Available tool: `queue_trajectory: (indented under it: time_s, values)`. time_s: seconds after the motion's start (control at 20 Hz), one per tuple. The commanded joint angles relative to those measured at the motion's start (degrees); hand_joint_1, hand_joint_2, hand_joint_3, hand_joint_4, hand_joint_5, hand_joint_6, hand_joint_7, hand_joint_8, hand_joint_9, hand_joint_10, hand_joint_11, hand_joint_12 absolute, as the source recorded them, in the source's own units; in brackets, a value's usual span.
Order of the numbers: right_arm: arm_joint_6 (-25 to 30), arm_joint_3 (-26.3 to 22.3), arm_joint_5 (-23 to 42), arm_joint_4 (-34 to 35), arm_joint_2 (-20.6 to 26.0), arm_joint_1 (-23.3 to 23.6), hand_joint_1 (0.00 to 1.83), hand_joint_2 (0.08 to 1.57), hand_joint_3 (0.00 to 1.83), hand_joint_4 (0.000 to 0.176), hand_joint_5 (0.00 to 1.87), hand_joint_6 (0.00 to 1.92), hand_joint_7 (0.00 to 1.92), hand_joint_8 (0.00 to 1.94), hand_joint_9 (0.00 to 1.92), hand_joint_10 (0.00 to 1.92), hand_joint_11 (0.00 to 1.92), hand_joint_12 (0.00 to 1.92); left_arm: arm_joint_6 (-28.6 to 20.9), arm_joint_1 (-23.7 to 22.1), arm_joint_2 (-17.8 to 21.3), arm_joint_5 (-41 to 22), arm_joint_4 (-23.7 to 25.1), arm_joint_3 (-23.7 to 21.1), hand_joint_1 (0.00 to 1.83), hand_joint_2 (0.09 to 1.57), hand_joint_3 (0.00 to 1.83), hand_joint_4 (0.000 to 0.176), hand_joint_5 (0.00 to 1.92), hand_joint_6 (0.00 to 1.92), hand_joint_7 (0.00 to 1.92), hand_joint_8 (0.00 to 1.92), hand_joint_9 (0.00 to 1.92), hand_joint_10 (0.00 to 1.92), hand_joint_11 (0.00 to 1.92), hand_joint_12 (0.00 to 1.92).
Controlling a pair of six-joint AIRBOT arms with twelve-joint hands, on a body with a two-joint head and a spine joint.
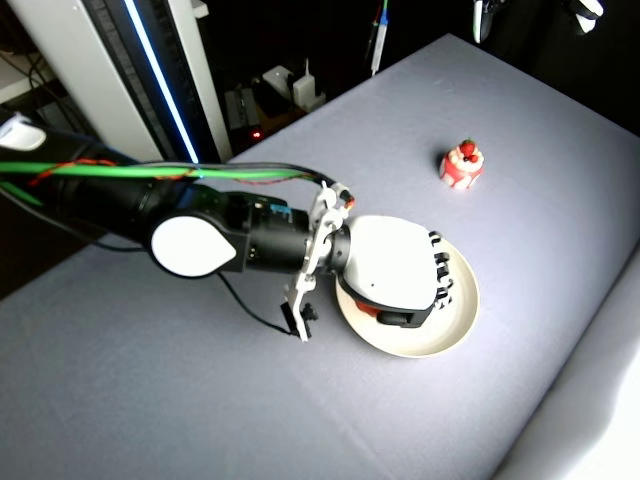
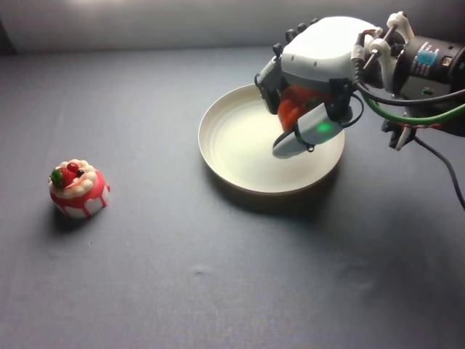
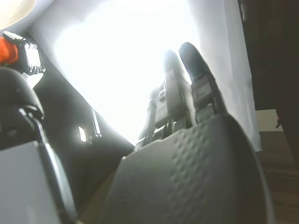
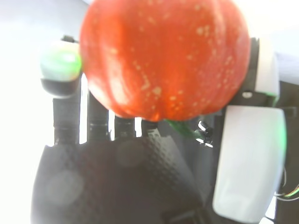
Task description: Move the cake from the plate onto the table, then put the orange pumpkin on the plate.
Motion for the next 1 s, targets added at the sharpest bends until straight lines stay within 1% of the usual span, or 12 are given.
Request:
queue_trajectory:
  time_s: [0.0, 0.1, 0.15, 0.25, 0.3, 0.5, 0.6, 0.7, 0.75, 0.85, 0.9, 0.95]
  values:
    - [0.19, -0.49, 7.44, 1.62, 0.11, 0.72, 1.30, 1.17, 0.01, 0.000, 0.88, 1.92, 0.98, 1.94, 1.06, 1.92, 1.12, 1.92, -0.09, -0.35, -0.15, -6.06, -3.40, 0.49, 1.02, 0.89, 0.00, 0.009, 0.06, 0.00, 0.05, 0.00, 0.30, 0.00, 0.00, 0.57]
    - [0.20, -1.15, 8.47, 2.02, 0.12, 0.72, 1.34, 1.19, 0.01, 0.000, 0.95, 1.92, 1.08, 1.94, 1.18, 1.92, 1.23, 1.92, -0.09, -0.35, -0.32, -6.06, -3.36, 0.50, 1.00, 0.89, 0.00, 0.000, 0.06, 0.00, 0.05, 0.00, 0.31, 0.01, 0.00, 0.61]
    - [0.20, -1.36, 9.19, 2.85, 0.12, 0.72, 1.09, 1.27, 0.08, 0.000, 0.69, 1.70, 1.00, 1.94, 1.10, 1.92, 1.14, 1.92, -0.09, -0.35, -0.39, -6.06, -3.22, 0.50, 1.03, 0.89, 0.00, 0.000, 0.06, 0.00, 0.06, 0.00, 0.29, 0.00, 0.00, 0.48]
    - [0.20, -1.32, 10.30, 4.69, 0.12, 0.72, 1.19, 1.20, 0.04, 0.000, 0.89, 1.91, 1.04, 1.94, 1.15, 1.92, 1.20, 1.92, -0.09, -0.38, -0.40, -6.06, -3.16, 0.51, 1.02, 0.90, 0.00, 0.003, 0.06, 0.00, 0.06, 0.00, 0.28, 0.00, 0.00, 0.36]
    - [0.20, -1.28, 10.69, 5.28, 0.13, 0.66, 1.17, 1.19, 0.04, 0.000, 0.92, 1.92, 1.03, 1.94, 1.13, 1.92, 1.20, 1.92, -0.09, -0.38, -0.40, -6.06, -3.16, 0.51, 1.01, 0.90, 0.00, 0.023, 0.06, 0.00, 0.06, 0.00, 0.29, 0.00, 0.00, 0.30]
    - [0.20, -1.35, 10.79, 5.35, 0.14, 0.49, 1.26, 1.21, 0.02, 0.000, 0.92, 1.92, 1.04, 1.94, 1.13, 1.92, 1.22, 1.92, -0.09, -0.41, -0.67, -6.06, -3.12, 0.52, 1.01, 0.90, 0.00, 0.014, 0.06, 0.00, 0.06, 0.00, 0.29, 0.00, 0.00, 0.39]
    - [0.20, -1.28, 10.69, 5.30, 0.14, 0.19, 1.21, 1.21, 0.02, 0.000, 0.90, 1.92, 1.03, 1.94, 1.15, 1.92, 1.24, 1.92, -0.09, -0.41, -0.69, -6.06, -3.07, 0.52, 1.02, 0.89, 0.00, 0.024, 0.06, 0.00, 0.06, 0.00, 0.28, 0.00, 0.00, 0.31]
    - [0.20, -1.04, 10.27, 5.32, 0.14, -0.06, 1.22, 1.20, 0.01, 0.000, 0.98, 1.92, 1.09, 1.94, 1.19, 1.92, 1.24, 1.92, -0.09, -0.42, -0.69, -6.06, -3.07, 0.52, 1.02, 0.89, 0.00, 0.010, 0.06, 0.00, 0.07, 0.00, 0.30, 0.00, 0.00, 0.31]
    - [0.20, -0.94, 10.11, 5.32, 0.14, -0.12, 1.18, 1.24, 0.02, 0.000, 0.93, 1.92, 1.06, 1.94, 1.17, 1.92, 1.22, 1.92, -0.09, -0.43, -0.69, -6.06, -3.07, 0.52, 1.01, 0.90, 0.00, 0.020, 0.06, 0.00, 0.07, 0.00, 0.28, 0.00, 0.00, 0.32]
    - [0.20, -0.76, 9.78, 5.32, 0.14, -0.16, 1.15, 1.20, 0.00, 0.000, 0.86, 1.92, 0.96, 1.94, 1.06, 1.92, 1.12, 1.92, -0.09, -0.43, -0.69, -6.06, -3.04, 0.52, 1.03, 0.91, 0.00, 0.017, 0.06, 0.00, 0.07, 0.00, 0.29, 0.00, 0.00, 0.35]
    - [0.20, -0.59, 9.51, 5.32, 0.14, -0.22, 1.11, 1.16, 0.28, 0.000, 0.66, 1.65, 0.75, 1.69, 0.83, 1.92, 0.92, 1.92, -0.09, -0.44, -0.69, -6.06, -3.04, 0.52, 1.02, 0.90, 0.00, 0.010, 0.05, 0.00, 0.06, 0.00, 0.29, 0.00, 0.00, 0.40]
    - [0.20, -0.42, 9.28, 5.38, 0.14, -0.28, 1.11, 1.22, 0.13, 0.022, 0.68, 1.50, 0.70, 1.55, 0.60, 1.78, 0.65, 1.92, -0.09, -0.45, -0.69, -6.06, -3.04, 0.52, 1.00, 0.90, 0.00, 0.018, 0.05, 0.00, 0.06, 0.00, 0.29, 0.00, 0.00, 0.41]
